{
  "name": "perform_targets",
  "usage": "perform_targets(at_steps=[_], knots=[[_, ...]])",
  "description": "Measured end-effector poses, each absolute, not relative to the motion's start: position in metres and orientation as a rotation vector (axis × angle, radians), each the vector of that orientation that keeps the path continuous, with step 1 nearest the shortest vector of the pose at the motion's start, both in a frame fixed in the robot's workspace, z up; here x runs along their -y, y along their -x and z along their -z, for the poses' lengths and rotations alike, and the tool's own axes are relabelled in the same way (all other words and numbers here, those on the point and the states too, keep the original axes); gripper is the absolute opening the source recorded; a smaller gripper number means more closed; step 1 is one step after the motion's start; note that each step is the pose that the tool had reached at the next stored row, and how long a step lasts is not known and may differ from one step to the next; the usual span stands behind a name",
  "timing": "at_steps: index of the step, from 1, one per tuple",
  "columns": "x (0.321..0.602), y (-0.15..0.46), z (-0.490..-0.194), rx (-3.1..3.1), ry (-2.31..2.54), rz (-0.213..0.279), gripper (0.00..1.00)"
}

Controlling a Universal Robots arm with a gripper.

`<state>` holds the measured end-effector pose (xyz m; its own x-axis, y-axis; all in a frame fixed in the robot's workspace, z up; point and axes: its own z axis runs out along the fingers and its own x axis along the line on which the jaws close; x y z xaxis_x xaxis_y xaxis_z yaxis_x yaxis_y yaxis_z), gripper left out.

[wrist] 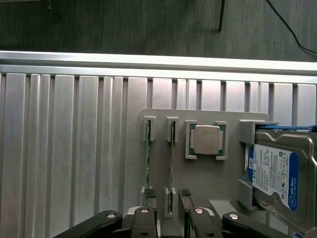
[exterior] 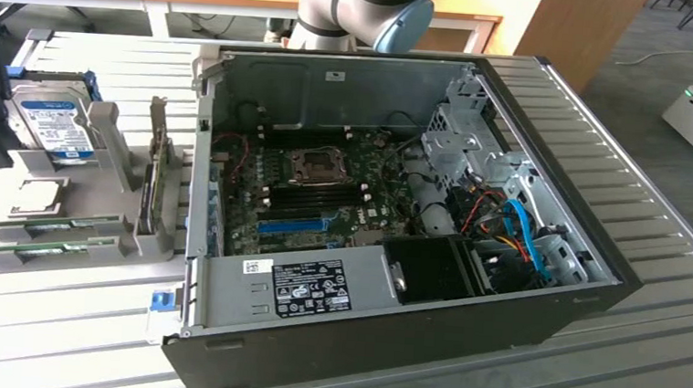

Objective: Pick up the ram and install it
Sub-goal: 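Pick up the ram and move it above insertion slot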

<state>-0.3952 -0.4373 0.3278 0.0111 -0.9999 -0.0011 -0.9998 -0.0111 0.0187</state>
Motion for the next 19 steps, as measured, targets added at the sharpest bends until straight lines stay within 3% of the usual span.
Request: perform_targets(at_steps=[19], knots=[[0.437, 0.395, -0.300, 2.200, -2.225, 0.022, 0.31]])
